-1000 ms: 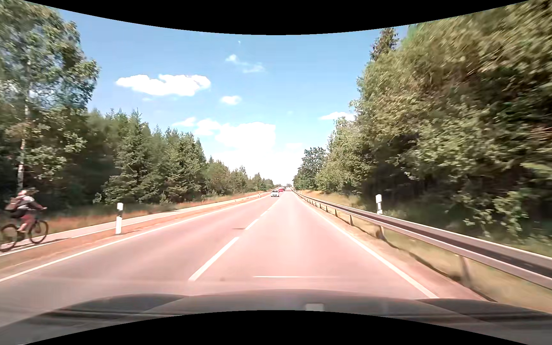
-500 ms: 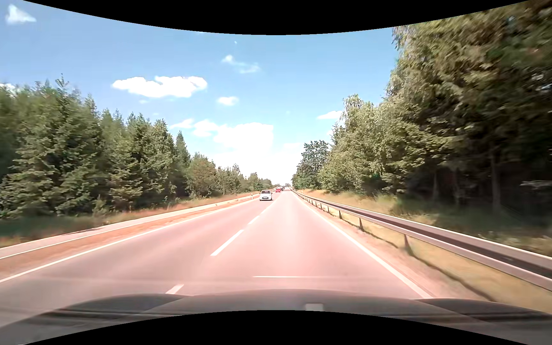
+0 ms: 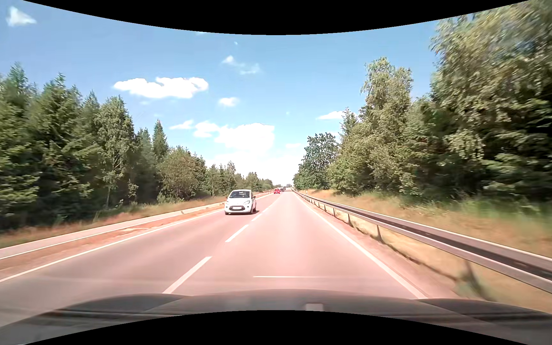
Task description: Follow the waypoints while adhering to traffic rules and regulations
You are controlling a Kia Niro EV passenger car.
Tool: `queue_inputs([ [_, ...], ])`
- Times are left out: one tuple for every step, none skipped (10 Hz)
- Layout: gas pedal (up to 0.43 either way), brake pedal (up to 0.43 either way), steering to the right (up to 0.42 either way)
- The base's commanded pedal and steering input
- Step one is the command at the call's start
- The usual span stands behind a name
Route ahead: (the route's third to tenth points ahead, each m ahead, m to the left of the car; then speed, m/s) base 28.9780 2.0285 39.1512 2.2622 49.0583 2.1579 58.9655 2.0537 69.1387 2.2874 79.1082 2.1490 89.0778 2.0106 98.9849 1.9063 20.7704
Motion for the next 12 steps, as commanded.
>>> queue_inputs([
  [0.260, 0.000, -0.005],
  [0.260, 0.000, -0.003],
  [0.260, 0.000, -0.001],
  [0.260, 0.000, -0.001],
  [0.260, 0.000, -0.001],
  [0.260, 0.000, -0.001],
  [0.260, 0.000, -0.001],
  [0.260, 0.000, -0.001],
  [0.260, 0.000, -0.002],
  [0.260, 0.000, -0.002],
  [0.260, 0.000, -0.002],
  [0.260, 0.000, -0.002],
])
